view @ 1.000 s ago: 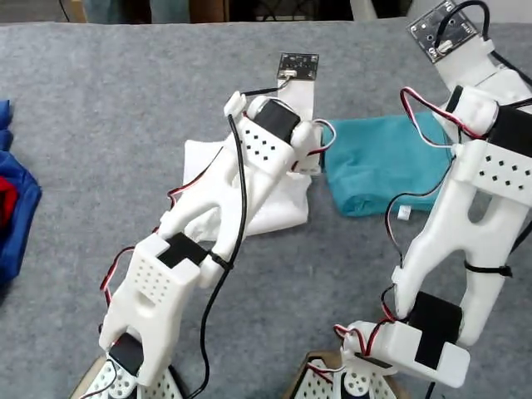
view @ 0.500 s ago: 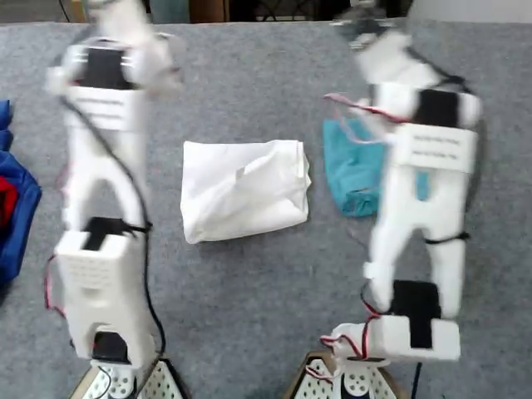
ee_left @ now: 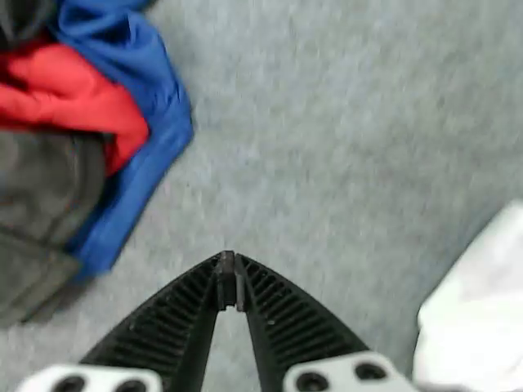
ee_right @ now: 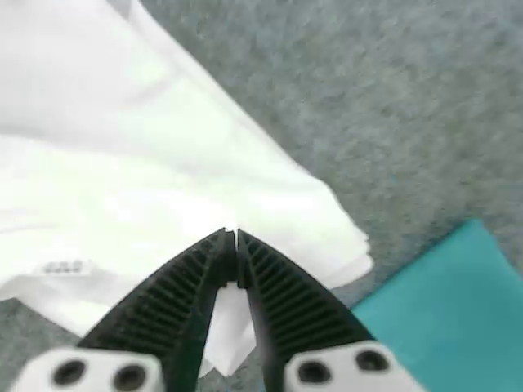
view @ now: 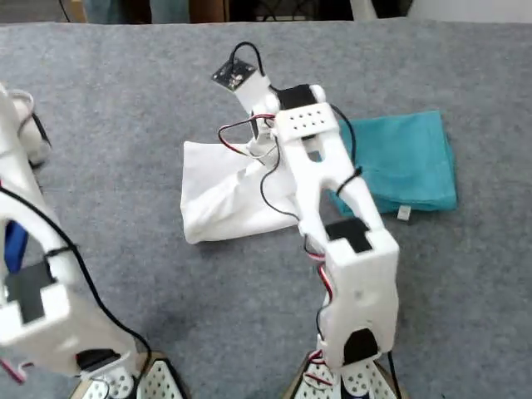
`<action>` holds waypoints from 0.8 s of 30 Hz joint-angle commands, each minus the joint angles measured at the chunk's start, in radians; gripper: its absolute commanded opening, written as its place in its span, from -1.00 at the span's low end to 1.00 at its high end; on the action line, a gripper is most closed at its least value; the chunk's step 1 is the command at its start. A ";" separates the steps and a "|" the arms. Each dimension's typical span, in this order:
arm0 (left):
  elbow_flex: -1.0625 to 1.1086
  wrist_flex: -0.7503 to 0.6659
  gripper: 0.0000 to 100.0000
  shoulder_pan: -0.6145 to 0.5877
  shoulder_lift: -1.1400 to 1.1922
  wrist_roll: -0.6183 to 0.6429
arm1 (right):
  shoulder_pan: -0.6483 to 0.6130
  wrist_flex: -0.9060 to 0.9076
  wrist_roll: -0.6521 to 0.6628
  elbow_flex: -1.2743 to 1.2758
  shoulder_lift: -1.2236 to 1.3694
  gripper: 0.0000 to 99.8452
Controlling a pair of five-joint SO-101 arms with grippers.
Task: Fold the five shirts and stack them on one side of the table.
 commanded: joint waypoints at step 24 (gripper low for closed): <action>0.648 -0.203 -0.94 -0.154 -0.287 -0.126 | 0.091 0.250 0.051 0.260 -0.295 -0.97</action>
